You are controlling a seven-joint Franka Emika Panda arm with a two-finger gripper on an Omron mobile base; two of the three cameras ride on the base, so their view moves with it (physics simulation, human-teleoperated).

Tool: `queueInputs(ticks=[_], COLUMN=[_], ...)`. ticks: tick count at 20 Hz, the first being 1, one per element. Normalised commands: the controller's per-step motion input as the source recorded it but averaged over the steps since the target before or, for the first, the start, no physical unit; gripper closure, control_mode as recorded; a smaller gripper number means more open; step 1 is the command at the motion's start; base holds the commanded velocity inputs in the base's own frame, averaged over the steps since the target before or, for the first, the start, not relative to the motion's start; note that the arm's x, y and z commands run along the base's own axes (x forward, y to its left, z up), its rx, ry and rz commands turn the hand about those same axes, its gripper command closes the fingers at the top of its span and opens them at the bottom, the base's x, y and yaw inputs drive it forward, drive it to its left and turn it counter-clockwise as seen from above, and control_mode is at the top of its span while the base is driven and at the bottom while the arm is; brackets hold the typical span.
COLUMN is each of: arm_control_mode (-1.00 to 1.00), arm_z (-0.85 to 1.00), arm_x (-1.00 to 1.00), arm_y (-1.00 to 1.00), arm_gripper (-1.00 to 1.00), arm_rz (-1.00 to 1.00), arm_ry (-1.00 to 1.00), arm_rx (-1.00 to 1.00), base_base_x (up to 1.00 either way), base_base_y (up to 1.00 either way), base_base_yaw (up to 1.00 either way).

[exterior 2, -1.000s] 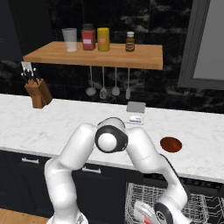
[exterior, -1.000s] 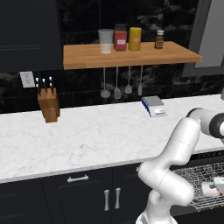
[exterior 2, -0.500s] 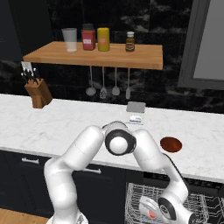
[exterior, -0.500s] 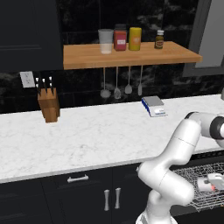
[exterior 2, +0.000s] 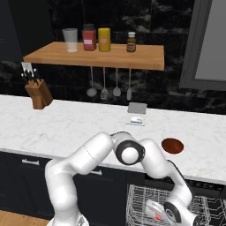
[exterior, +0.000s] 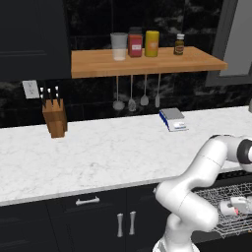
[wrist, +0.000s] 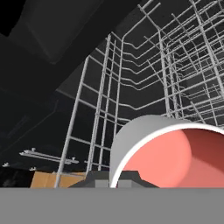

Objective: Pick up the cup and bowl from the counter, place them in the dishwasher, and close the dishwasher door.

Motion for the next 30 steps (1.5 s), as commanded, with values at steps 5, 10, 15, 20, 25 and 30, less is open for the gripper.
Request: queueInputs(ticks=[5, 10, 15, 20, 25, 30], arm_control_mode=[-1.0, -1.0, -1.0, -1.0, -1.0, -1.0], arm_z=[-0.33, -0.27, -0.08, 0.14, 0.25, 0.52], arm_x=[0.04, 0.0, -0.15, -0.54, -0.47, -0.49], arm_y=[-0.28, -0.19, -0.09, 0.0, 0.06, 0.23], arm_gripper=[1.0, 1.0, -1.0, -1.0, -1.0, -1.0], arm_rz=[0.0, 0.0, 0.0, 0.0, 0.0, 0.0], arm_ry=[0.0, 0.0, 0.0, -0.08, -0.09, -0.08], arm_rx=[0.0, 0.0, 0.0, 0.0, 0.0, -0.04], base_base_x=[0.0, 0.0, 0.0, 0.0, 0.0, 0.0], base_base_y=[0.0, 0.0, 0.0, 0.0, 0.0, 0.0], base_base_yaw=[0.0, 0.0, 0.0, 0.0, 0.0, 0.0])
